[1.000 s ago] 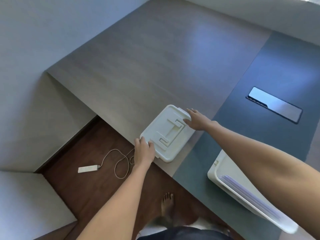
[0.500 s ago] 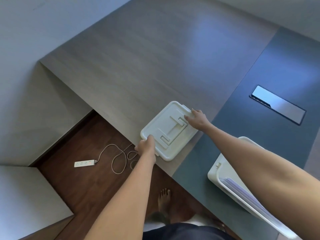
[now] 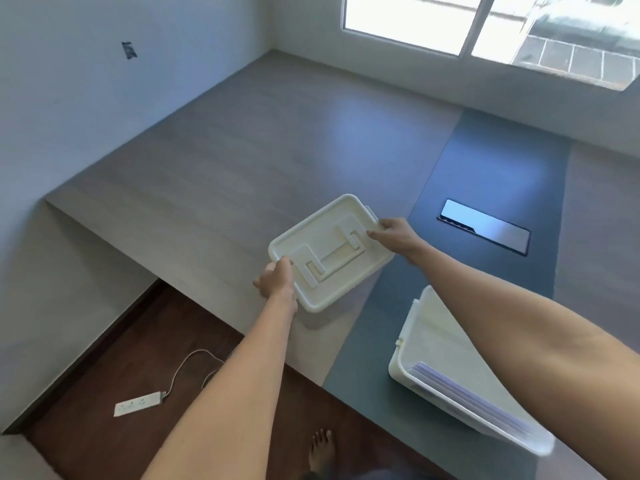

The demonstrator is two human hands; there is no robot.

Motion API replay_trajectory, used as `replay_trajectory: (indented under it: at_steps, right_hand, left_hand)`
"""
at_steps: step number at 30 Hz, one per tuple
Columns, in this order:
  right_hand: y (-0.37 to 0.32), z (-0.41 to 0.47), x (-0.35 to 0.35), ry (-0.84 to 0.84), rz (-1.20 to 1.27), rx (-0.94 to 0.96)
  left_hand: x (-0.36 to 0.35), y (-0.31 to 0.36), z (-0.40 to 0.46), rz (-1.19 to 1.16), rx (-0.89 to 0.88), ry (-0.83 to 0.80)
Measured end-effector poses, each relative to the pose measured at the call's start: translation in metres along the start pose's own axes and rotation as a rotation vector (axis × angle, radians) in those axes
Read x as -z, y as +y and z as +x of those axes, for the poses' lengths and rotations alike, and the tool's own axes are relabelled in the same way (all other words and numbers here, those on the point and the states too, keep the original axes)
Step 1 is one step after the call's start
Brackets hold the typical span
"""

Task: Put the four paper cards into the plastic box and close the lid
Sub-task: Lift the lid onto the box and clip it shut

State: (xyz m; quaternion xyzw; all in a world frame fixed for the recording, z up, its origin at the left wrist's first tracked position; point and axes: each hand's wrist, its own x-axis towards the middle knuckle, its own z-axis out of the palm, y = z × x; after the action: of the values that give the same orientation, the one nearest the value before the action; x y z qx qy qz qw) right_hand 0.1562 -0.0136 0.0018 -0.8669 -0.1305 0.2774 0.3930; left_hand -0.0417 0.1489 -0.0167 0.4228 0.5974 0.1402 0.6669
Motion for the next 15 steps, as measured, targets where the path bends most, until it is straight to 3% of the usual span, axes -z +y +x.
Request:
replay_trajectory:
  at_steps: [8,15]
  right_hand:
    - [0.017,-0.038,0.060,0.235,0.111,-0.064]
    - [0.048,-0.089,0.106,0.581,0.047,-0.167]
  left_hand:
    - [-0.056,0.022,-0.001,0.128,-0.162,-0.097]
    - [-0.099,0.012,-0.044,0.273,-0.224,-0.245]
